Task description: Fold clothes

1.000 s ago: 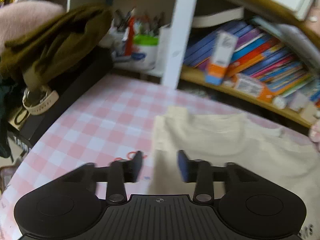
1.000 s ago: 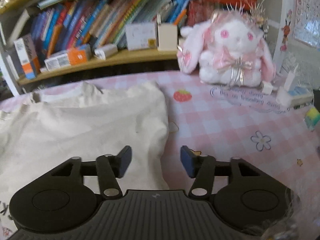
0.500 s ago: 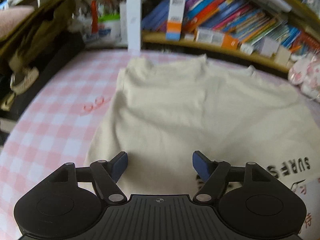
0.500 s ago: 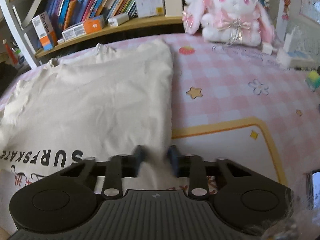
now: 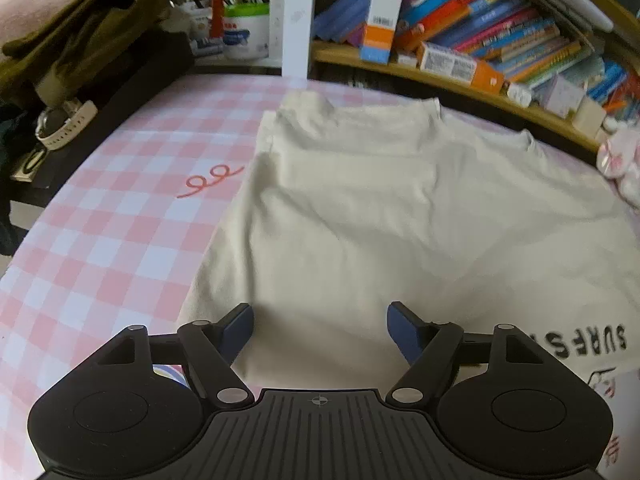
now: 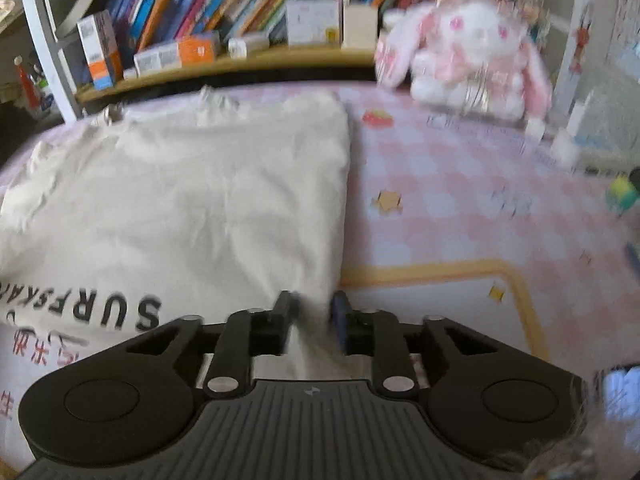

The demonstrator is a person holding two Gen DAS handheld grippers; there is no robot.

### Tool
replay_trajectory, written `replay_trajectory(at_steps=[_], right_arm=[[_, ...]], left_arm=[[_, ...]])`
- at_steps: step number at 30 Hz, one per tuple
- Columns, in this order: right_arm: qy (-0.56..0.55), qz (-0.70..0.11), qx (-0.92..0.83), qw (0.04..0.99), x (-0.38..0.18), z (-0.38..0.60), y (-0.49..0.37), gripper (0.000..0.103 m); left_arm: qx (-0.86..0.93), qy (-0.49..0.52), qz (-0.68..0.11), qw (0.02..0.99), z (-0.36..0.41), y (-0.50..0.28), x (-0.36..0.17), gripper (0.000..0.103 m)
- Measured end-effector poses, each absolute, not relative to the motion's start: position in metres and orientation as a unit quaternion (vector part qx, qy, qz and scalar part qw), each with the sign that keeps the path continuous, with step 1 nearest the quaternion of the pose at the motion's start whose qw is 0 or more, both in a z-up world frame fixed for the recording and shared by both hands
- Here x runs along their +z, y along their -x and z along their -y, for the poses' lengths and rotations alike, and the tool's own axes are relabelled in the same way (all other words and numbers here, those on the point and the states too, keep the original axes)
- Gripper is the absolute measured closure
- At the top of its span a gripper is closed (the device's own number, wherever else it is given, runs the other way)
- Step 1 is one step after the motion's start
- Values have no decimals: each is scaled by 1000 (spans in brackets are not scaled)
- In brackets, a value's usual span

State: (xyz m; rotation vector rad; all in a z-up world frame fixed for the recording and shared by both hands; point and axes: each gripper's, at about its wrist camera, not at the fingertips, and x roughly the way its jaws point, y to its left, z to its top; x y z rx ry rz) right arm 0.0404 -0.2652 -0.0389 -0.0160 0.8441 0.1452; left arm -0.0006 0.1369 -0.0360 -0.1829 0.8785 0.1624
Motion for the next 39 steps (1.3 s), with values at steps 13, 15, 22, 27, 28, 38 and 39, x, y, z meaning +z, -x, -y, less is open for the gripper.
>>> replay_trajectory(at_steps=[13, 15, 22, 27, 28, 38, 39], right_arm=[[55, -335, 64, 938, -16, 220, -30, 0], [64, -335, 66, 938, -18, 215, -29, 0], [63, -340, 98, 933, -24, 202, -24, 0], [60, -348, 106, 930, -27, 193, -20, 0], [60, -349, 106, 929, -28, 192, -18, 0], [69, -354, 88, 928, -29, 165, -2, 0], [69, -356, 81, 929, -29, 161, -1, 0]], left_arm=[[112, 92, -405, 903, -118, 21, -15, 7], [120, 97, -407, 900, -118, 26, -15, 7], [147, 109, -418, 890, -127, 45, -17, 6], [156, 131, -421, 884, -140, 52, -21, 6], [155, 133, -421, 884, -142, 52, -21, 6], [111, 146, -427, 886, -167, 47, -32, 6], [103, 149, -429, 885, -171, 46, -33, 6]])
